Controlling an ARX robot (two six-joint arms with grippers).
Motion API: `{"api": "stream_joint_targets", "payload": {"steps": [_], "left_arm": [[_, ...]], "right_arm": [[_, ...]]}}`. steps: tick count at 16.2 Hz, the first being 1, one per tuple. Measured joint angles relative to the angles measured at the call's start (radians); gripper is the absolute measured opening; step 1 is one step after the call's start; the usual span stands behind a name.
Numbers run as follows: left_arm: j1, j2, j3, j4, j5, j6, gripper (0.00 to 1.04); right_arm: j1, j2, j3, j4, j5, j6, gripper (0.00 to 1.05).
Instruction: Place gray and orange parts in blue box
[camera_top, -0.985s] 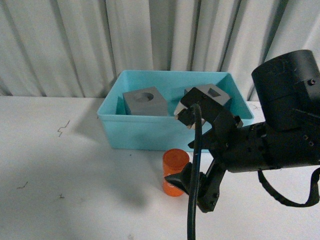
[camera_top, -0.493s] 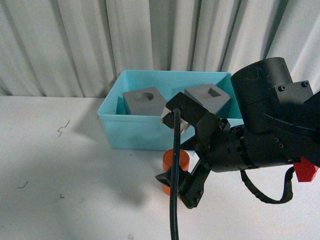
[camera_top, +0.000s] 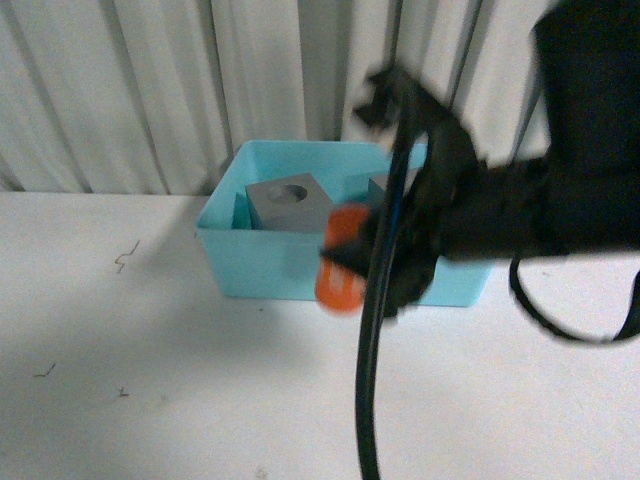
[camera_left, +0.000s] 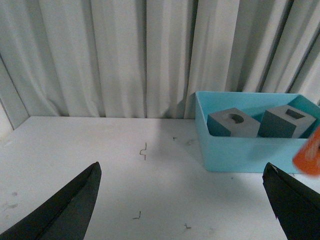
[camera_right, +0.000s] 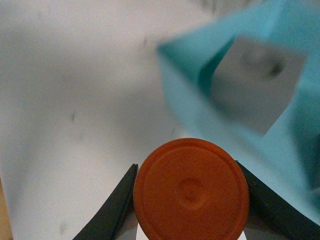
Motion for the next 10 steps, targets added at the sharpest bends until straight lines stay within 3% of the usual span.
{"api": "stream_joint_targets", "payload": {"steps": [2, 5, 7, 10], "left_arm": [[0.0, 0.0, 0.0, 0.0, 0.0, 0.0, 0.98], [0.0, 0.0, 0.0, 0.0, 0.0, 0.0, 0.98], [0.0, 0.0, 0.0, 0.0, 0.0, 0.0, 0.98], [0.0, 0.0, 0.0, 0.0, 0.0, 0.0, 0.98]], "right_arm": [[-0.072, -0.139, 0.102, 0.107, 0.047, 0.14, 0.48], [-0.13, -0.041, 0.254, 0.137, 0.162, 0.266, 0.48], [-0.108, 0.112, 0.335, 0.086, 0.187, 0.364, 0.48], [-0.048, 0.185, 0.473, 0.05, 0.228, 0.394, 0.48]]}}
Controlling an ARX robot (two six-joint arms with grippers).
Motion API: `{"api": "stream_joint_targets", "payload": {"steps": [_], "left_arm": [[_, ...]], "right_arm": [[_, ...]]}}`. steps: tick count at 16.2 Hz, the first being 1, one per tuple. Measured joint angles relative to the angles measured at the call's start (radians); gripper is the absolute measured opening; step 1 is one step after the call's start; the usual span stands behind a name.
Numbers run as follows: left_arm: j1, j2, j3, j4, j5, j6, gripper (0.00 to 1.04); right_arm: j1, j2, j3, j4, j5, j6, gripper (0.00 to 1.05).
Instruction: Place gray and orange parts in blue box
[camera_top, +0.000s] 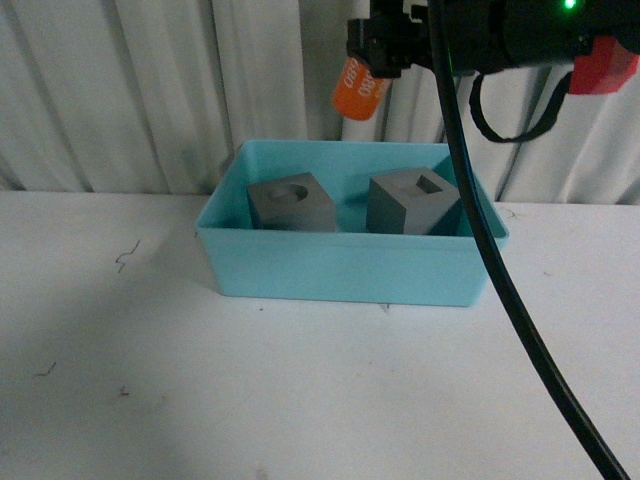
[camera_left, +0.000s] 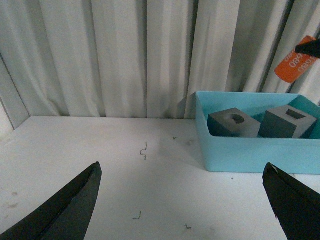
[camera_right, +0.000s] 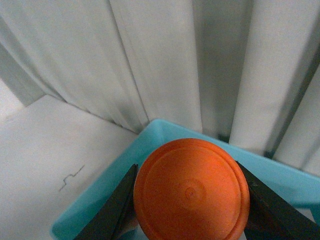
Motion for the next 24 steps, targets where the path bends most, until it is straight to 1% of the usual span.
{"api": "stream_joint_targets", "payload": {"steps": [3, 11, 13, 18, 23, 24], "left_arm": [[0.0, 0.0, 0.0, 0.0, 0.0, 0.0, 0.98], [0.0, 0.0, 0.0, 0.0, 0.0, 0.0, 0.98], [0.0, 0.0, 0.0, 0.0, 0.0, 0.0, 0.98], [0.0, 0.0, 0.0, 0.0, 0.0, 0.0, 0.98], [0.0, 0.0, 0.0, 0.0, 0.0, 0.0, 0.98], [0.0, 0.0, 0.0, 0.0, 0.0, 0.0, 0.98]], "right_arm": [[0.018, 0.046, 0.024, -0.013, 0.056, 0.0, 0.48], [0.018, 0.127, 0.0, -0.045, 0.102, 0.003, 0.48], [0.018, 0.147, 0.018, -0.081, 0.11, -0.01, 0.48], [0.019, 0.226, 0.044, -0.111, 0.148, -0.019, 0.48], [0.031, 0.284, 0.127, -0.156, 0.167, -0.028, 0.48], [0.032, 0.297, 0.13, -0.155, 0.173, -0.034, 0.56]]}}
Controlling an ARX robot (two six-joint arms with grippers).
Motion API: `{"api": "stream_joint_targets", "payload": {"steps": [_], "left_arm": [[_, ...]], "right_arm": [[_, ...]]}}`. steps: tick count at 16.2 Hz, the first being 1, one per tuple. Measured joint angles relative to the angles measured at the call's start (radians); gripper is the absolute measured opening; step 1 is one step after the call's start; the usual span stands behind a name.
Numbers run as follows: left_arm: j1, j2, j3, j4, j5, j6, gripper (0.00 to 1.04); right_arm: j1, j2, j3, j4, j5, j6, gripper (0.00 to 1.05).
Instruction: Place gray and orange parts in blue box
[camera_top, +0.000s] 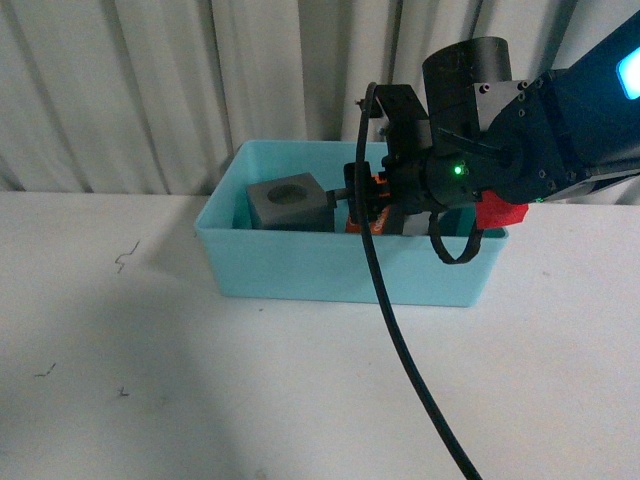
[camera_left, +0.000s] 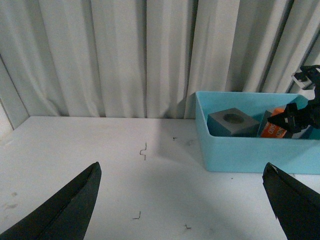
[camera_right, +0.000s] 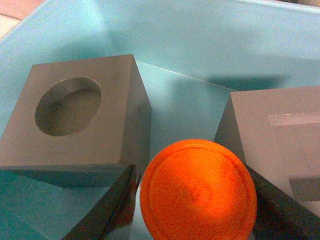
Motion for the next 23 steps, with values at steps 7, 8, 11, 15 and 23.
{"api": "stream_joint_targets", "payload": {"steps": [7, 8, 11, 15, 23], "left_arm": [[0.0, 0.0, 0.0, 0.0, 0.0, 0.0, 0.98], [0.0, 0.0, 0.0, 0.0, 0.0, 0.0, 0.98], [0.0, 0.0, 0.0, 0.0, 0.0, 0.0, 0.98], [0.0, 0.0, 0.0, 0.0, 0.0, 0.0, 0.98], [0.0, 0.0, 0.0, 0.0, 0.0, 0.0, 0.98]], "right_arm": [[-0.063, -0.41, -0.365, 0.264, 0.002, 0.002, 0.98], [-0.076, -0.455, -0.398, 0.27, 0.002, 0.002, 0.98], [-0.139, -0.628, -0.539, 0.283, 0.019, 0.002, 0.98], [-0.215, -0.773, -0.696, 0.281, 0.045, -0.002, 0.98], [-0.24, -1.343, -1.279, -0.059, 0.214, 0.138, 0.98]]}}
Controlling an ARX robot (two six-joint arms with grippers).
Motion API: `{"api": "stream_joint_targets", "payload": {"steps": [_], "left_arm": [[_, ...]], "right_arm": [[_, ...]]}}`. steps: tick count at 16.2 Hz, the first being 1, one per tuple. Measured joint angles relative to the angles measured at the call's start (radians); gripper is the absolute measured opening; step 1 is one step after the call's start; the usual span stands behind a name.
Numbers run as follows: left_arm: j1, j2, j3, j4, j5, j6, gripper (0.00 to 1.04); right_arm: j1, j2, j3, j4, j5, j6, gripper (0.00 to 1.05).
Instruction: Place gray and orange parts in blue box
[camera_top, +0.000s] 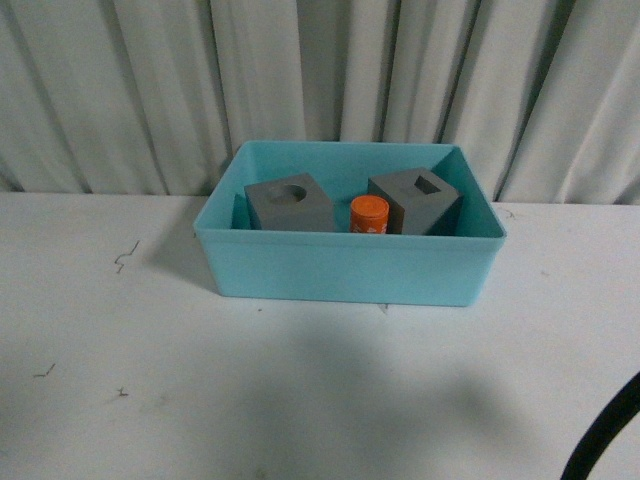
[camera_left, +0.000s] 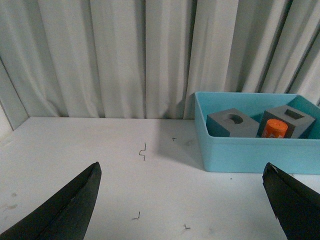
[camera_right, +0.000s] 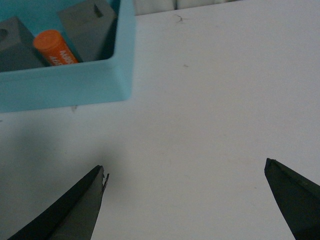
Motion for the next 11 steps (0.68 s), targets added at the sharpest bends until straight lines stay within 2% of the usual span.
{"api": "stream_joint_targets", "payload": {"steps": [1, 2, 3, 5, 6, 7, 10, 11], "left_arm": [[0.0, 0.0, 0.0, 0.0, 0.0, 0.0, 0.98], [0.0, 0.0, 0.0, 0.0, 0.0, 0.0, 0.98], [0.0, 0.0, 0.0, 0.0, 0.0, 0.0, 0.98], [0.0, 0.0, 0.0, -0.001, 0.0, 0.0, 0.98], [0.0, 0.0, 0.0, 0.001, 0.0, 0.0, 0.98], [0.0, 0.0, 0.0, 0.0, -0.001, 0.0, 0.98], [-0.001, 0.0, 0.0, 0.0, 0.0, 0.0, 0.98], [-0.001, 0.0, 0.0, 0.0, 0.0, 0.0, 0.98]], "right_arm": [[0.011, 0.0, 0.0, 0.008, 0.0, 0.018, 0.98], [0.01, 0.032, -0.035, 0.186, 0.02, 0.012, 0.95], [0.0, 0.103, -0.112, 0.463, 0.025, -0.035, 0.84], [-0.011, 0.086, -0.277, 0.726, 0.015, -0.109, 0.62], [-0.062, 0.007, -0.272, 0.771, -0.038, -0.125, 0.51], [-0.092, -0.073, -0.265, 0.742, -0.045, -0.13, 0.38], [-0.093, -0.208, -0.315, 0.597, -0.054, -0.143, 0.02], [-0.093, -0.27, -0.315, 0.56, -0.054, -0.147, 0.02]]}}
